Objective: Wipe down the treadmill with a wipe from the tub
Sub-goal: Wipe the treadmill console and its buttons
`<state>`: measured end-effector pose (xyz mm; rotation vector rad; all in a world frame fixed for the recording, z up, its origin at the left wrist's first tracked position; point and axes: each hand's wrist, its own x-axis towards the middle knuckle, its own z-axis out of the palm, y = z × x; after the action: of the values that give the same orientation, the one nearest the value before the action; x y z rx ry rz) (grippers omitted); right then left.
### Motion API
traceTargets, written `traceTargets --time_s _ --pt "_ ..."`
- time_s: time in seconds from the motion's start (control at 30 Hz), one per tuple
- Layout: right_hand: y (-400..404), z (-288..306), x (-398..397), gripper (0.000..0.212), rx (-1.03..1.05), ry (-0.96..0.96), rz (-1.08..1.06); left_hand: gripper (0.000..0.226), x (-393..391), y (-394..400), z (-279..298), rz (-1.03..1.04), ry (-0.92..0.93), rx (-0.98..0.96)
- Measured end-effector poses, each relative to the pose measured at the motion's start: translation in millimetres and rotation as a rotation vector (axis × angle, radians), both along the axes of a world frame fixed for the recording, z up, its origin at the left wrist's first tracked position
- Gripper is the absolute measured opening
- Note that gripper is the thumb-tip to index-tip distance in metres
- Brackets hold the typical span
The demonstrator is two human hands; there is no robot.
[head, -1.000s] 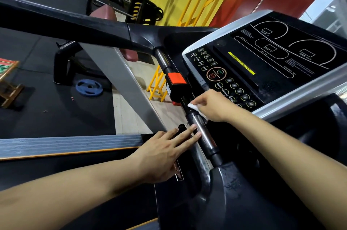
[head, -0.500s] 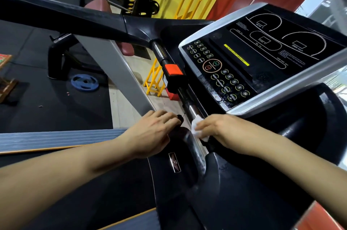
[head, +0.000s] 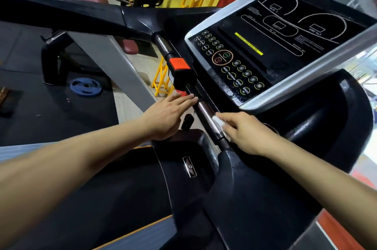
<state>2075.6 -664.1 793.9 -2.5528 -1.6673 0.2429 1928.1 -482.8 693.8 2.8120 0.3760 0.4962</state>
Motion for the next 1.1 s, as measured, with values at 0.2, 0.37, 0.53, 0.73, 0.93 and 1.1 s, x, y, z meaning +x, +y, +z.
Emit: traceTargets --time_s 0.2,0.37,0.53,0.73,0.93,1.1 --pt "89 -15 10 0.031 0.120 0.065 -0.100 0.091 -3 0 -2 0.003 0.071 -0.058" --pt "92 -13 9 0.038 0.107 0.118 -0.151 0.088 -3 8 -5 -0.032 0.103 -0.066" --pt "22 6 -11 0.043 -0.076 -0.078 -0.141 0.094 -3 9 -3 -0.049 0.104 -0.135" --pt "46 -20 -22 0.033 0.020 -0.440 0.257 0.088 -1 15 -5 -0.067 -0.038 -0.221" --pt "13 0 -38 0.035 -0.314 -0.521 0.400 0.080 -2 18 3 -0.009 -0.093 -0.162" --pt "56 32 -5 0.021 -0.031 -0.425 0.098 0.091 4 15 2 -0.065 -0.013 -0.109"
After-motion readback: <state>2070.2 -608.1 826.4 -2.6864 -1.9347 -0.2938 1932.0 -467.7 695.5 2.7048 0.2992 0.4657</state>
